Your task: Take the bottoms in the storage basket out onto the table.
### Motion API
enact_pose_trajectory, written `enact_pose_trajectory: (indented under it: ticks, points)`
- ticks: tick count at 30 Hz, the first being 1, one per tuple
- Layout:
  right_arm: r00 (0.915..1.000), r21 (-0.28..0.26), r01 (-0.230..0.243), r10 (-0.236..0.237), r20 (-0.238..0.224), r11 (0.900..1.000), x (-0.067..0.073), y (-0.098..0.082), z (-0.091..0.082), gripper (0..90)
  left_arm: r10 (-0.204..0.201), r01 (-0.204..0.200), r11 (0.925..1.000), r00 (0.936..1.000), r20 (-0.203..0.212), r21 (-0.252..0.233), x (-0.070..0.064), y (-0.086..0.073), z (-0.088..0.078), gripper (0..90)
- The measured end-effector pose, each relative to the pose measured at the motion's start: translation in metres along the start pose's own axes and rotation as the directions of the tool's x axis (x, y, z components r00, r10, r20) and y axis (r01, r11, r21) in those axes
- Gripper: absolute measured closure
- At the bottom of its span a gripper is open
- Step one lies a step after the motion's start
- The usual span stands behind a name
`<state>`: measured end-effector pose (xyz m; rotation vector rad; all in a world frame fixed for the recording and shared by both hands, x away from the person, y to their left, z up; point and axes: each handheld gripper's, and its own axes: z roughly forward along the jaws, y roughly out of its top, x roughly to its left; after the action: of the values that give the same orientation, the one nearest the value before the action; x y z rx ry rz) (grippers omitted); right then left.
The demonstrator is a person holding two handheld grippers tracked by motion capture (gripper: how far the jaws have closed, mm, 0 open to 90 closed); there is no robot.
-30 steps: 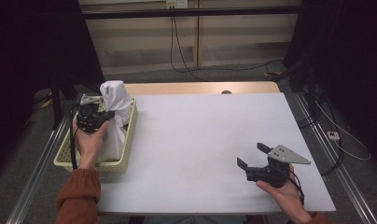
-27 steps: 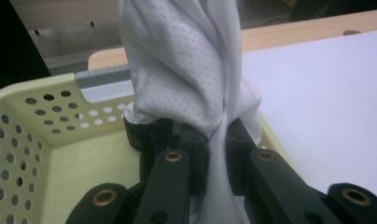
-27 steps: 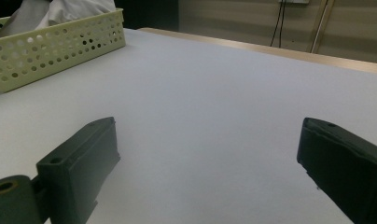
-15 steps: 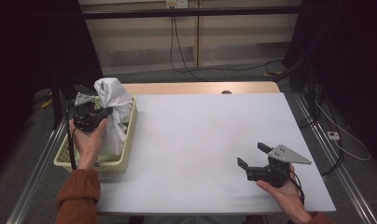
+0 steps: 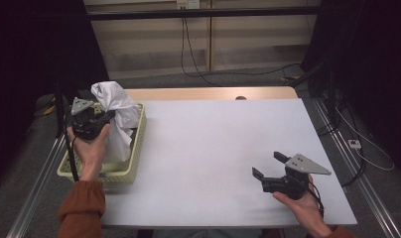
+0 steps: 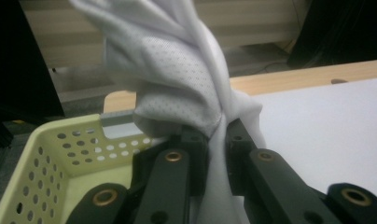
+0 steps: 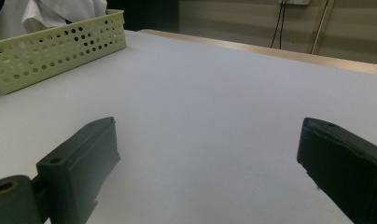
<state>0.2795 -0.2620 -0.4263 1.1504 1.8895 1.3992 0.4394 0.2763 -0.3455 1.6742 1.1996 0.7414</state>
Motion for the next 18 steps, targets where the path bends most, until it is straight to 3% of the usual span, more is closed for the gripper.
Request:
enact_pose_trajectory:
  ticks: [18]
  points:
    - [1.0000,-0.002,-0.003,0.003,-0.003,1.000,0.000,0.000,0.000,4.8,0.017,-0.017,0.9956,0.9999,-0.004,-0.092,-0.005,0.011,-0.016,83.1]
